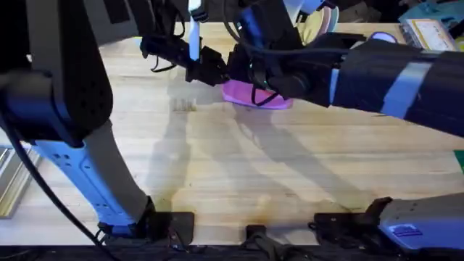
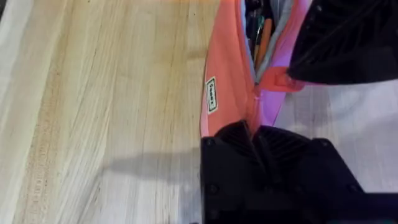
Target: Unzip the bag, pick up the pens from the table one at a time and place them inside, then zip the bag closed.
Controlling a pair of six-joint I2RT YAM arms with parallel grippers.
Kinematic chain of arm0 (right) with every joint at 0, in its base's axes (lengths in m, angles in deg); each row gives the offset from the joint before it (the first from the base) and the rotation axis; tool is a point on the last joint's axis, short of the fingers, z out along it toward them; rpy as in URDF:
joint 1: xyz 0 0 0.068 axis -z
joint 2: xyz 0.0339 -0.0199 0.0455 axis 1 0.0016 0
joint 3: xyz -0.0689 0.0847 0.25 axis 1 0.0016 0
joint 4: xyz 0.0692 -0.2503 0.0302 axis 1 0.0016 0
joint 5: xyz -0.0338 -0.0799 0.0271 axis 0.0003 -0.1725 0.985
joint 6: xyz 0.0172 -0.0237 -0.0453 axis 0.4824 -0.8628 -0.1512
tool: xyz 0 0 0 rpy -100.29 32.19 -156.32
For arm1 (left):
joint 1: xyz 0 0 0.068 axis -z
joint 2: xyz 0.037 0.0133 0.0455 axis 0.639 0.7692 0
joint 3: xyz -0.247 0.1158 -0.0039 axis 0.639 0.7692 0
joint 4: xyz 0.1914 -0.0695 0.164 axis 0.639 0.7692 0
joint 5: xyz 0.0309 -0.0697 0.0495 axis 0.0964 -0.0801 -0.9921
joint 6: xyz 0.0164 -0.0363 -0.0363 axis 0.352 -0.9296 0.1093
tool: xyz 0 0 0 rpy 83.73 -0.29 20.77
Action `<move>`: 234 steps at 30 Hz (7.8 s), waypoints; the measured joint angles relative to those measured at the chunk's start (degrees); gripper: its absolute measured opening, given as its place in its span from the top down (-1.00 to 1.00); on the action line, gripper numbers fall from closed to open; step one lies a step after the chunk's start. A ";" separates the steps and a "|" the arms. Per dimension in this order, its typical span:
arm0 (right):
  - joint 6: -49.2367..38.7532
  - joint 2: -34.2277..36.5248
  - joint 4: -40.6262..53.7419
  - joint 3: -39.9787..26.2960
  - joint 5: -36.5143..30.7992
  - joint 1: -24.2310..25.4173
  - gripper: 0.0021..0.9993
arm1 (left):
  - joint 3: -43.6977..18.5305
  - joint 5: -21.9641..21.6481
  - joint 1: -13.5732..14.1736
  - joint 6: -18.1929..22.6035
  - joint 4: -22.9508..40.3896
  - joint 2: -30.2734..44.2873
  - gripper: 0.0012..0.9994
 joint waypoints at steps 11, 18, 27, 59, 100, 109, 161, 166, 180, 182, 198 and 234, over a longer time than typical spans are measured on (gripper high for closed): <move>-0.02 -0.06 3.51 0.00 0.28 1.45 0.95 | 0.00 0.00 0.00 0.00 -0.17 0.00 0.91; -0.02 -3.75 11.09 0.00 0.87 10.40 0.94 | 0.00 -0.04 0.00 -0.02 -0.20 0.00 0.91; -0.61 -5.15 16.48 0.00 0.75 20.29 0.94 | 0.00 -0.06 0.00 -0.02 -0.19 0.00 0.91; -8.90 -21.74 19.77 0.00 6.43 0.50 -1.00 | 0.00 -0.07 0.00 -0.02 -0.21 0.00 0.92; 3.10 -0.92 8.39 0.00 0.51 -2.82 -1.00 | 0.00 -0.07 0.00 -0.02 -0.21 0.00 0.92; 3.13 0.26 8.13 0.00 -0.70 -2.82 -0.99 | 0.00 -0.07 0.00 -0.02 -0.21 0.00 0.92; 4.81 0.28 6.32 0.02 -6.47 -6.43 -1.00 | -0.74 3.13 -15.91 29.13 24.97 0.00 -0.99; 4.82 0.94 5.45 0.02 -7.89 -6.43 -1.00 | -0.74 3.54 -15.91 29.45 24.97 0.00 -0.99; 4.82 5.79 0.16 0.02 -8.09 -5.57 -0.99 | -0.76 4.61 -15.91 29.64 24.99 0.00 -0.99; 4.81 6.39 0.13 0.02 -8.07 -5.07 -0.99 | -0.76 4.59 -15.91 29.64 25.01 0.00 -0.99; 4.80 10.03 -1.93 0.02 -8.49 -2.14 -0.12 | -0.79 4.61 -15.91 29.64 24.99 0.00 -0.99; -6.94 3.35 1.11 0.11 -8.41 -1.84 0.94 | -0.83 6.79 -12.58 29.62 21.96 0.00 -0.99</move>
